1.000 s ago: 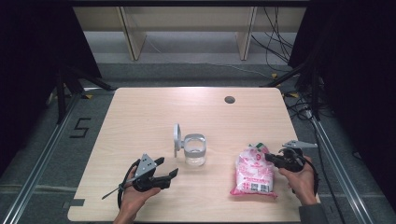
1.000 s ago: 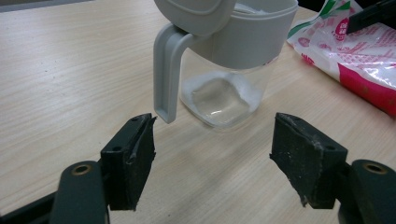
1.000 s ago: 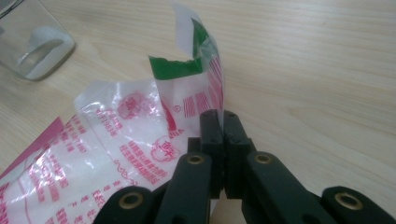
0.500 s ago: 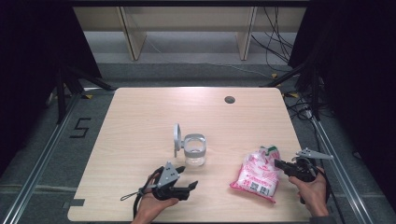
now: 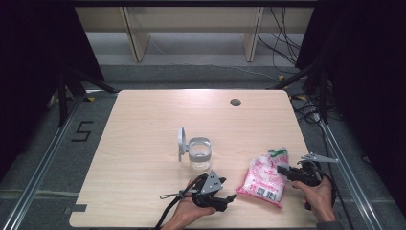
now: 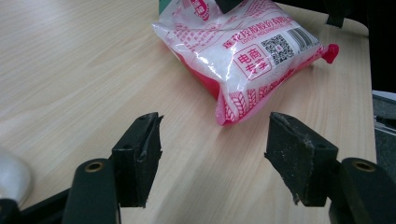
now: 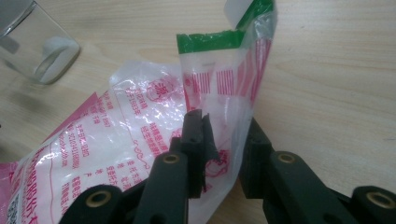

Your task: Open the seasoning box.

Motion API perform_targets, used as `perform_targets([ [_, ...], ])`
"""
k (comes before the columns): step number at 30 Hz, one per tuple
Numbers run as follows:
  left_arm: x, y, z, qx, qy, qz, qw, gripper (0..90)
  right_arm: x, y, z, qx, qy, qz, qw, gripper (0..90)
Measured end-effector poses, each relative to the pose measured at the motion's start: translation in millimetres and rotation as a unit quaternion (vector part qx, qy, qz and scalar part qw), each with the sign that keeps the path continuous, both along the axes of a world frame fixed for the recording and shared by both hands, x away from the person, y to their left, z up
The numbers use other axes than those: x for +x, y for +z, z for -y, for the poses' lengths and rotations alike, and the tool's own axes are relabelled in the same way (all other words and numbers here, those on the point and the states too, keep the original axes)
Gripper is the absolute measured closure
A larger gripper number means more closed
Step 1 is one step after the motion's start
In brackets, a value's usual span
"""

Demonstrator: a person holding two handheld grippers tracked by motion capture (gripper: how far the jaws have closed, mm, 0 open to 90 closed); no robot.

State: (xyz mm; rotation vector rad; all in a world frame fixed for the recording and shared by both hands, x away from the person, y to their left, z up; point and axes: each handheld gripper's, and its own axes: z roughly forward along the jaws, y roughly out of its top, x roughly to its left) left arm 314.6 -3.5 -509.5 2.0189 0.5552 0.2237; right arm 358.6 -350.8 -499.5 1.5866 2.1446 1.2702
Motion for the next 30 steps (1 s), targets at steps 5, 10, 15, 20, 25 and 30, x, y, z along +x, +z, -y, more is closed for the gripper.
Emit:
perform_targets([
  [5, 0.4, -1.8, 7.5, -0.002, -0.005, -0.003, 1.0000, 35.3, 5.3, -4.0, -5.3, 0.001, -0.003, -0.013, 0.9999, 73.9],
  [10, 1.0, -2.7, 11.4, -0.001, -0.009, -0.003, 1.0000, 35.3, 7.4, -4.5, -9.5, 0.007, -0.013, -0.036, 0.9992, 73.7],
  [15, 0.7, -3.1, 14.2, -0.002, -0.015, -0.006, 0.9999, 35.1, 12.8, -8.2, -7.4, 0.014, 0.008, -0.014, 0.9998, 85.0],
  [20, 0.8, -2.0, 14.2, 0.001, -0.016, -0.010, 0.9998, 34.7, 12.0, -4.8, -9.7, 0.002, 0.015, -0.003, 0.9999, 89.2],
  [25, 2.1, -2.1, 13.0, 0.002, -0.013, -0.010, 0.9999, 34.2, 7.1, 3.5, -13.5, 0.015, 0.014, 0.015, 0.9997, 89.6],
  [30, 1.5, -3.2, 13.3, -0.005, -0.004, -0.013, 0.9999, 33.4, 3.9, 16.5, -17.6, 0.022, 0.034, 0.066, 0.9970, 90.0],
])
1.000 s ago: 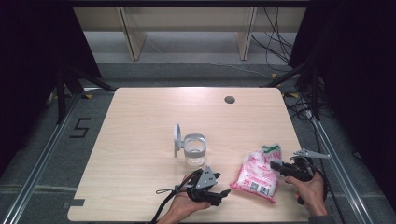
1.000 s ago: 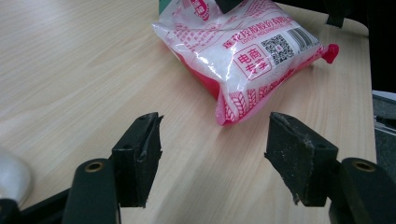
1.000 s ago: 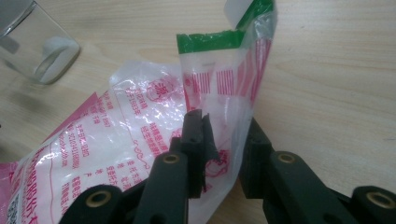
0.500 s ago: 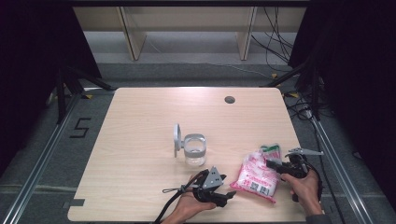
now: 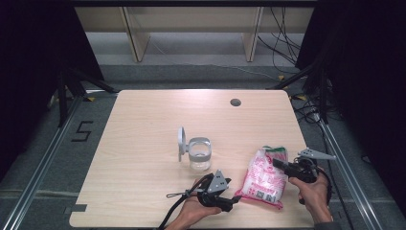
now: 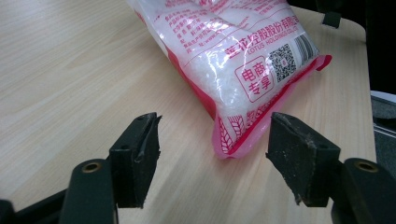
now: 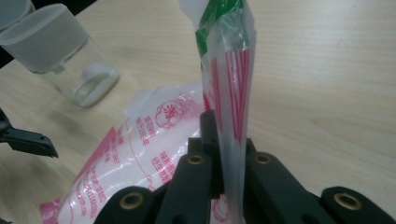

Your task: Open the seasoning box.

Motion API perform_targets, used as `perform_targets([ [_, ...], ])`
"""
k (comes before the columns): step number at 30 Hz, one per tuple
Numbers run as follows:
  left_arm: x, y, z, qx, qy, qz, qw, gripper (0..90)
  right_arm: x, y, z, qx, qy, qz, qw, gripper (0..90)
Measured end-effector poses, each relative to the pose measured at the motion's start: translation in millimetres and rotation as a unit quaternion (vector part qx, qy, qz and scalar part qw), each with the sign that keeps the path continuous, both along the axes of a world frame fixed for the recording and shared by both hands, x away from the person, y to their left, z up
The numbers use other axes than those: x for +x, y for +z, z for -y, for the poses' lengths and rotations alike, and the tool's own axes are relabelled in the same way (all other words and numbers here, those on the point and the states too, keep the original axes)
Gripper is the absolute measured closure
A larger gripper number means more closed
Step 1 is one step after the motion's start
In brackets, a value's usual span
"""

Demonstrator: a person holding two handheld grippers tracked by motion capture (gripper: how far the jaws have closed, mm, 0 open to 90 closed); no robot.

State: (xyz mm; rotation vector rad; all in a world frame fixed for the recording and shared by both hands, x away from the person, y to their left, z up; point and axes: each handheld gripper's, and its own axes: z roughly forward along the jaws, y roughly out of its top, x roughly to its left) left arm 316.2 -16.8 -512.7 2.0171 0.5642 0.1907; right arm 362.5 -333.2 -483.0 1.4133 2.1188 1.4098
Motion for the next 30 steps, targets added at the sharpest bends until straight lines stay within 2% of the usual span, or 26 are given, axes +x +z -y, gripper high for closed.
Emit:
perform_targets([
  [1, 0.9, 0.6, -1.1, 0.010, -0.003, 0.003, 0.9999, 33.4, -1.4, 2.2, -1.5, 0.008, 0.005, 0.007, 0.9999, 90.0],
  [2, 1.7, -0.5, -0.7, 0.006, -0.002, 0.005, 1.0000, 33.3, -3.6, 5.3, -2.9, 0.007, -0.001, -0.001, 1.0000, 90.0],
  [3, 1.7, -0.6, -0.4, 0.003, -0.005, -0.001, 1.0000, 33.3, -3.2, 7.3, -2.0, -0.006, 0.005, 0.008, 0.9999, 90.0],
  [5, 1.8, -0.5, -1.3, 0.010, -0.008, 0.000, 0.9999, 32.9, -5.5, 11.5, -1.5, 0.013, 0.012, 0.014, 0.9997, 90.0],
  [7, 1.9, -0.4, -0.8, 0.007, -0.007, -0.001, 0.9999, 32.8, -9.2, 15.2, -5.5, 0.032, 0.001, 0.020, 0.9993, 90.0],
  [8, 1.8, -0.3, -0.3, 0.007, -0.006, -0.003, 1.0000, 32.8, -8.5, 16.4, -4.6, 0.016, 0.009, 0.032, 0.9993, 90.0],
  [9, 1.4, -1.8, 0.8, 0.001, 0.001, 0.001, 1.0000, 32.6, -10.7, 18.8, -6.2, 0.025, 0.002, 0.027, 0.9993, 90.0],
  [10, 0.6, -2.1, 1.0, 0.000, 0.003, 0.000, 1.0000, 32.3, -9.0, 19.6, -6.2, 0.032, 0.009, 0.041, 0.9986, 90.0],
  [11, 0.9, -1.9, 0.5, 0.005, -0.001, 0.002, 1.0000, 32.1, -10.4, 21.9, -6.6, 0.028, 0.004, 0.041, 0.9987, 90.0],
  [12, 0.8, -1.4, 0.5, 0.008, -0.003, 0.001, 1.0000, 32.0, -12.3, 24.3, -9.5, 0.050, 0.004, 0.036, 0.9981, 90.0],
  [13, 0.8, -1.6, 0.8, 0.007, -0.003, 0.001, 1.0000, 32.0, -11.6, 25.5, -8.5, 0.039, 0.013, 0.053, 0.9978, 90.0],
  [14, 1.4, -2.1, 1.0, 0.008, -0.005, -0.001, 1.0000, 31.9, -13.3, 28.5, -9.6, 0.036, 0.006, 0.051, 0.9981, 90.0],
  [15, 1.7, -2.2, 0.7, 0.013, -0.006, -0.002, 0.9999, 31.7, -13.8, 30.3, -11.8, 0.041, 0.007, 0.057, 0.9975, 90.0],
  [18, 0.9, -3.3, 2.6, 0.005, -0.006, -0.003, 1.0000, 31.2, -14.7, 36.7, -14.9, 0.048, 0.018, 0.070, 0.9962, 90.0],
  [20, 1.9, -4.5, 3.3, 0.005, -0.005, -0.002, 1.0000, 31.1, -17.6, 42.3, -18.9, 0.064, 0.015, 0.061, 0.9960, 90.0],
  [21, 1.9, -5.0, 3.4, 0.007, -0.003, -0.003, 1.0000, 31.0, -15.4, 43.2, -18.6, 0.050, 0.022, 0.082, 0.9951, 90.0],
  [23, 2.5, -4.7, 3.0, 0.012, -0.008, -0.005, 0.9999, 30.7, -18.2, 48.5, -22.1, 0.058, 0.020, 0.071, 0.9956, 90.0],
  [24, 2.2, -5.1, 3.6, 0.010, -0.001, 0.002, 0.9999, 30.8, -18.4, 50.2, -24.8, 0.069, 0.017, 0.073, 0.9947, 90.0],
  [25, 2.9, -5.9, 3.8, 0.007, -0.003, 0.002, 1.0000, 30.8, -17.0, 51.9, -24.4, 0.061, 0.022, 0.084, 0.9943, 90.0],
  [26, 3.0, -5.3, 4.1, 0.007, -0.003, -0.005, 1.0000, 30.7, -16.4, 54.2, -25.8, 0.065, 0.023, 0.086, 0.9939, 90.0],
  [27, 4.2, -5.2, 3.1, 0.017, 0.000, 0.001, 0.9999, 30.6, -16.1, 56.3, -26.5, 0.065, 0.023, 0.088, 0.9938, 90.0],
  [28, 3.7, -5.4, 4.4, 0.006, 0.000, -0.002, 1.0000, 30.5, -15.0, 59.5, -28.5, 0.066, 0.027, 0.098, 0.9926, 90.0],
  [29, 3.9, -4.5, 5.1, 0.008, 0.004, -0.001, 1.0000, 30.6, -15.4, 63.3, -30.4, 0.063, 0.028, 0.097, 0.9929, 90.0],
  [30, 5.7, -4.4, 5.2, 0.011, 0.006, 0.006, 0.9999, 30.5, -13.8, 66.9, -31.8, 0.062, 0.031, 0.108, 0.9918, 90.0],
])
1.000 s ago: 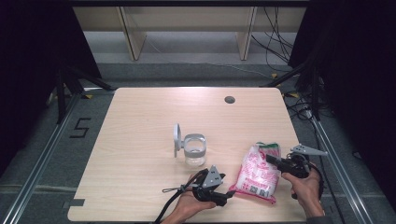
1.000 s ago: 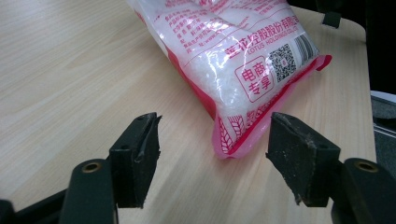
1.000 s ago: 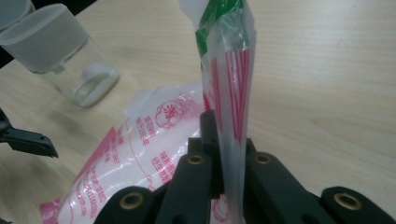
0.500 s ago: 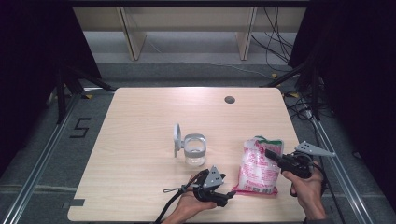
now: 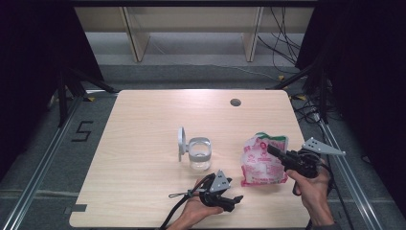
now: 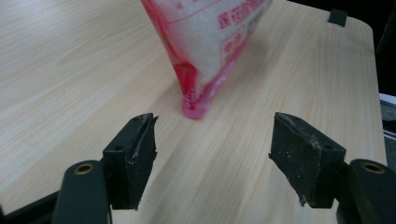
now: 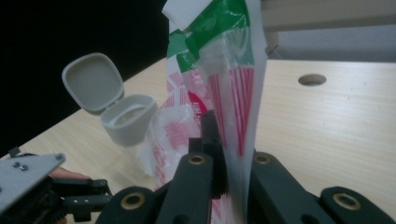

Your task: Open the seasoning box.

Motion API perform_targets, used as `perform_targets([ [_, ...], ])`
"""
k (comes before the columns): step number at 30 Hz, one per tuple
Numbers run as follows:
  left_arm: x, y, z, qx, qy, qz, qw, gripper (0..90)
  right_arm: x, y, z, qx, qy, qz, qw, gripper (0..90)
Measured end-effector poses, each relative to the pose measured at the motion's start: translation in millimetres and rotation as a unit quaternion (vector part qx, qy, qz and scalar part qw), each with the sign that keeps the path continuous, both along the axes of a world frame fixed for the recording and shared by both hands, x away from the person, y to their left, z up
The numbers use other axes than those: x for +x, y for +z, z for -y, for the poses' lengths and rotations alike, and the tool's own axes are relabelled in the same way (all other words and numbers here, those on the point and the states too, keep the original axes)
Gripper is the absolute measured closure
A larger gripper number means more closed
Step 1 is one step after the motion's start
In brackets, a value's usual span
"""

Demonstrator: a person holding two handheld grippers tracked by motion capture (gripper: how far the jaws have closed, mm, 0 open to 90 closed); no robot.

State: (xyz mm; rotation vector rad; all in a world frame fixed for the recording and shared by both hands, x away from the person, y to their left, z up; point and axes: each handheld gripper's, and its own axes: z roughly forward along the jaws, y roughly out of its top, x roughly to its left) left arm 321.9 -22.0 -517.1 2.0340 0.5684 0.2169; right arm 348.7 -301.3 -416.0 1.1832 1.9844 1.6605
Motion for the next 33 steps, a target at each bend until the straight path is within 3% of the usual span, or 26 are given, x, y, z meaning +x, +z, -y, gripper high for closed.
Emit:
perform_targets([
  [3, 1.6, 2.2, 2.3, -0.007, 0.011, -0.003, 0.9999, 29.9, 0.0, 7.8, -5.3, 0.002, -0.002, -0.002, 1.0000, 90.0],
  [4, 2.6, 2.2, 3.6, -0.007, 0.016, 0.004, 0.9998, 29.7, 1.8, 9.1, -5.8, -0.009, 0.004, 0.009, 0.9999, 90.0],
  [7, 8.1, 0.8, 9.6, -0.006, 0.026, 0.009, 0.9996, 28.5, 1.1, 13.8, -9.1, 0.003, 0.001, -0.003, 1.0000, 90.0],
  [8, 10.7, 0.4, 11.6, -0.007, 0.035, 0.006, 0.9993, 28.2, 3.3, 14.5, -8.3, -0.007, -0.002, 0.015, 0.9999, 90.0],
  [9, 12.1, 0.5, 13.8, -0.012, 0.041, 0.003, 0.9991, 27.6, 2.1, 17.2, -9.9, -0.001, 0.003, 0.007, 1.0000, 90.0],
  [10, 12.8, 0.9, 16.7, -0.020, 0.039, 0.004, 0.9991, 27.3, 2.6, 18.8, -10.4, -0.002, 0.003, 0.014, 0.9999, 90.0],
  [12, 12.5, 2.9, 21.8, -0.012, 0.048, 0.020, 0.9986, 27.3, 2.7, 22.9, -12.5, 0.011, 0.010, 0.016, 0.9998, 90.0],
  [13, 13.1, 2.6, 24.2, -0.019, 0.049, 0.019, 0.9984, 27.2, 2.2, 26.0, -13.8, 0.011, 0.010, 0.014, 0.9998, 90.0],
  [14, 13.3, 3.4, 25.8, -0.015, 0.054, 0.017, 0.9983, 27.3, 2.9, 28.0, -14.8, 0.009, 0.016, 0.026, 0.9995, 90.0],
  [15, 14.3, 2.7, 28.0, -0.021, 0.056, 0.018, 0.9980, 27.4, 1.0, 32.1, -17.7, 0.014, 0.015, 0.018, 0.9996, 90.0],
  [17, 16.3, 4.1, 30.1, -0.012, 0.065, 0.024, 0.9975, 28.3, -1.2, 37.6, -22.8, 0.012, 0.019, 0.024, 0.9995, 90.0],
  [18, 16.5, 4.5, 32.6, -0.023, 0.066, 0.021, 0.9973, 28.8, -2.3, 40.1, -25.3, 0.019, 0.025, 0.023, 0.9992, 90.0],
  [21, 15.8, 7.4, 35.5, -0.022, 0.074, 0.038, 0.9963, 31.9, -3.5, 46.7, -31.7, 0.010, 0.036, 0.036, 0.9986, 90.0],
  [23, 17.3, 7.0, 35.9, -0.018, 0.072, 0.039, 0.9964, 32.7, -5.2, 49.1, -36.2, 0.020, 0.034, 0.034, 0.9986, 90.0],
  [26, 15.8, 6.9, 36.6, -0.020, 0.086, 0.053, 0.9947, 41.5, -5.8, 52.2, -41.8, 0.015, 0.046, 0.037, 0.9981, 90.0],
  [27, 16.1, 7.5, 36.5, -0.024, 0.086, 0.057, 0.9944, 47.9, -4.0, 52.2, -43.3, 0.007, 0.046, 0.049, 0.9977, 90.0],
  [30, 16.5, 8.7, 35.2, -0.039, 0.093, 0.059, 0.9932, 55.9, -3.5, 52.7, -49.5, 0.009, 0.051, 0.039, 0.9979, 90.0],
  [32, 17.3, 9.4, 32.8, -0.031, 0.098, 0.073, 0.9920, 60.2, -0.2, 52.7, -51.6, 0.003, 0.051, 0.050, 0.9975, 90.0],
  [33, 17.6, 9.4, 32.2, -0.033, 0.104, 0.075, 0.9912, 63.8, -0.6, 53.8, -53.7, 0.006, 0.048, 0.035, 0.9982, 90.0],
])
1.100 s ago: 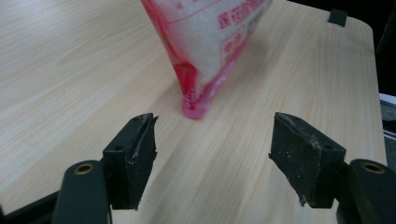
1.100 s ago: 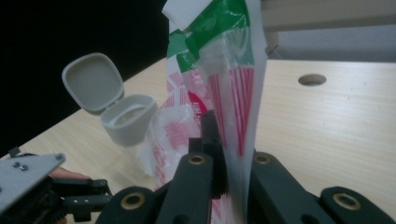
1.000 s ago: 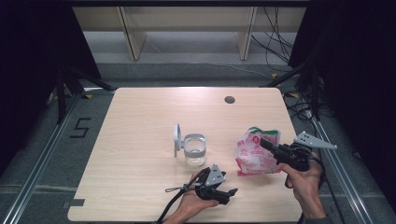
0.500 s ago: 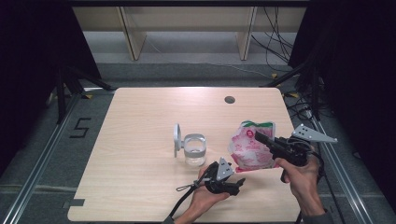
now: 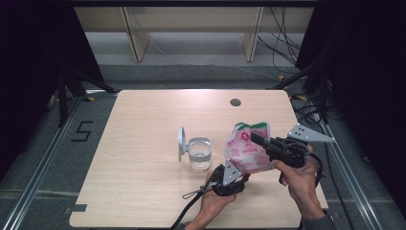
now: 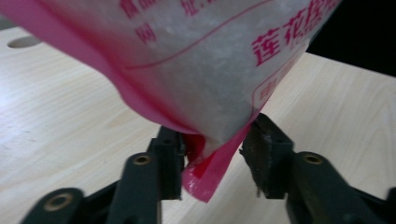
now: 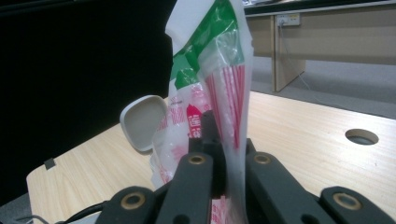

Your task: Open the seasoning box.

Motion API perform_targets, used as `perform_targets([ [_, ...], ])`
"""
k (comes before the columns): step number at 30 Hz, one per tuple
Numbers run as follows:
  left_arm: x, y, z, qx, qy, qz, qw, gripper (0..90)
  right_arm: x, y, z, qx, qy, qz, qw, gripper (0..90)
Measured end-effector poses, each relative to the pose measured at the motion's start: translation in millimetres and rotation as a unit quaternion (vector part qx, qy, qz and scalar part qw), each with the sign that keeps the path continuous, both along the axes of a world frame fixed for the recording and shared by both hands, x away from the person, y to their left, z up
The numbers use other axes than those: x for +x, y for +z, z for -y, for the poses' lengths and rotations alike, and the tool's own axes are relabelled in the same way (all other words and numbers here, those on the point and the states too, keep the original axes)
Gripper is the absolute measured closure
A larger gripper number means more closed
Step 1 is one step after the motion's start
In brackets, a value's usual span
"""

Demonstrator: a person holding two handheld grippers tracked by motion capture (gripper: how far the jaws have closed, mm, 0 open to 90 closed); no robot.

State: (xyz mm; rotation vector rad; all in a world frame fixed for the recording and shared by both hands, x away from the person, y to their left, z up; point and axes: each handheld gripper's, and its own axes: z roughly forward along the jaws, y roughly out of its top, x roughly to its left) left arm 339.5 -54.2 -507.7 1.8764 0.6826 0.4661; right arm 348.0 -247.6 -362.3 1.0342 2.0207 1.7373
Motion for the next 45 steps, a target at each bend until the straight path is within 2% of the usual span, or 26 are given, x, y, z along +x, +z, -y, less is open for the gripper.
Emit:
perform_targets([
  [1, 1.4, -0.3, -1.0, -0.003, 0.003, 0.001, 1.0000, 65.3, 2.8, -0.3, -0.5, -0.005, 0.000, 0.011, 0.9999, 90.0],
  [3, 3.4, -2.2, -1.1, -0.022, 0.003, -0.010, 0.9997, 67.3, 8.0, -0.7, -2.4, -0.009, -0.004, 0.009, 0.9999, 90.0],
  [5, 4.4, -2.0, -1.5, -0.017, 0.004, -0.006, 0.9998, 68.5, 12.9, -0.6, -4.6, -0.011, -0.003, 0.010, 0.9999, 90.0],
  [7, 6.5, -2.2, -2.2, -0.026, 0.005, -0.008, 0.9996, 69.0, 16.5, 1.1, -7.7, -0.016, -0.005, 0.010, 0.9998, 90.0],
  [8, 7.3, -2.3, -0.4, -0.047, 0.009, -0.014, 0.9987, 69.1, 18.0, 1.4, -9.0, -0.012, -0.006, 0.009, 0.9999, 90.0],
  [9, 8.3, -1.6, 0.0, -0.057, 0.010, -0.018, 0.9982, 69.2, 20.8, 3.2, -10.5, -0.010, -0.007, 0.003, 0.9999, 90.0],
  [10, 9.4, -0.8, 0.4, -0.065, 0.009, -0.022, 0.9976, 69.3, 24.4, 4.1, -11.3, -0.016, -0.005, 0.011, 0.9998, 90.0],
  [11, 11.0, -0.2, 0.0, -0.070, 0.010, -0.021, 0.9972, 69.4, 25.1, 6.3, -14.5, -0.015, -0.008, 0.003, 0.9999, 90.0],
  [12, 13.2, 0.2, -0.3, -0.077, 0.008, -0.020, 0.9968, 69.6, 27.6, 8.2, -16.7, -0.022, -0.009, 0.007, 0.9997, 90.0],
  [13, 15.3, 1.3, -3.6, -0.058, 0.014, -0.016, 0.9981, 69.7, 30.4, 10.0, -19.1, -0.024, -0.008, 0.008, 0.9996, 90.0],
  [14, 15.9, 1.1, -2.1, -0.071, 0.018, -0.023, 0.9970, 69.7, 33.1, 11.4, -21.9, -0.026, -0.008, 0.008, 0.9996, 90.0],
  [16, 19.1, 1.5, -2.8, -0.078, 0.019, -0.021, 0.9966, 69.9, 40.1, 14.3, -27.3, -0.041, -0.005, 0.017, 0.9990, 90.0],
  [17, 20.8, 0.7, -2.2, -0.091, 0.021, -0.025, 0.9953, 70.0, 42.5, 15.6, -30.8, -0.041, -0.003, 0.013, 0.9991, 90.0],
  [19, 23.4, 2.1, -3.1, -0.091, 0.029, -0.024, 0.9952, 70.0, 47.6, 17.2, -36.5, -0.041, -0.005, 0.014, 0.9990, 90.0],
  [21, 27.8, 1.7, -2.5, -0.109, 0.033, -0.028, 0.9931, 70.1, 51.4, 19.4, -41.2, -0.047, -0.005, 0.011, 0.9988, 90.0],
  [25, 34.0, 3.8, 0.7, -0.125, 0.035, -0.029, 0.9911, 70.3, 56.1, 24.0, -50.9, -0.057, -0.006, 0.015, 0.9983, 90.0],
  [26, 33.9, 5.7, 1.3, -0.117, 0.040, -0.026, 0.9920, 70.4, 57.5, 24.9, -53.3, -0.060, -0.005, 0.015, 0.9981, 90.0],
  [29, 38.4, 6.5, 3.8, -0.131, 0.041, -0.023, 0.9902, 70.8, 62.5, 27.8, -58.4, -0.069, -0.003, 0.031, 0.9971, 90.0],
  [31, 39.5, 5.5, 3.3, -0.139, 0.040, -0.025, 0.9891, 70.8, 65.1, 28.2, -61.5, -0.070, -0.004, 0.026, 0.9972, 90.0],
  [33, 39.9, 4.8, 3.6, -0.131, 0.049, -0.019, 0.9900, 70.9, 66.1, 28.4, -63.5, -0.074, -0.007, 0.017, 0.9971, 90.0],
  [36, 41.3, 2.1, 3.2, -0.141, 0.047, -0.017, 0.9887, 71.0, 70.4, 26.5, -66.7, -0.079, -0.002, 0.028, 0.9965, 90.0],
  [39, 41.9, 1.9, 2.0, -0.142, 0.049, -0.013, 0.9886, 71.2, 69.5, 26.1, -72.7, -0.075, -0.002, 0.005, 0.9971, 90.0],
  [40, 42.0, 1.7, 2.1, -0.143, 0.049, -0.011, 0.9885, 71.3, 71.7, 25.9, -74.2, -0.079, 0.003, 0.020, 0.9967, 90.0],
  [42, 41.8, 2.1, 1.1, -0.141, 0.048, -0.008, 0.9887, 71.5, 73.8, 26.1, -77.5, -0.086, 0.005, 0.026, 0.9959, 90.0],
  [44, 41.9, 2.4, 0.8, -0.140, 0.050, -0.006, 0.9888, 71.6, 73.8, 26.7, -81.6, -0.087, 0.001, 0.013, 0.9961, 90.0],
  [45, 42.2, 2.1, 0.4, -0.143, 0.051, -0.004, 0.9884, 71.6, 75.4, 26.8, -82.8, -0.092, 0.006, 0.020, 0.9956, 90.0],
])
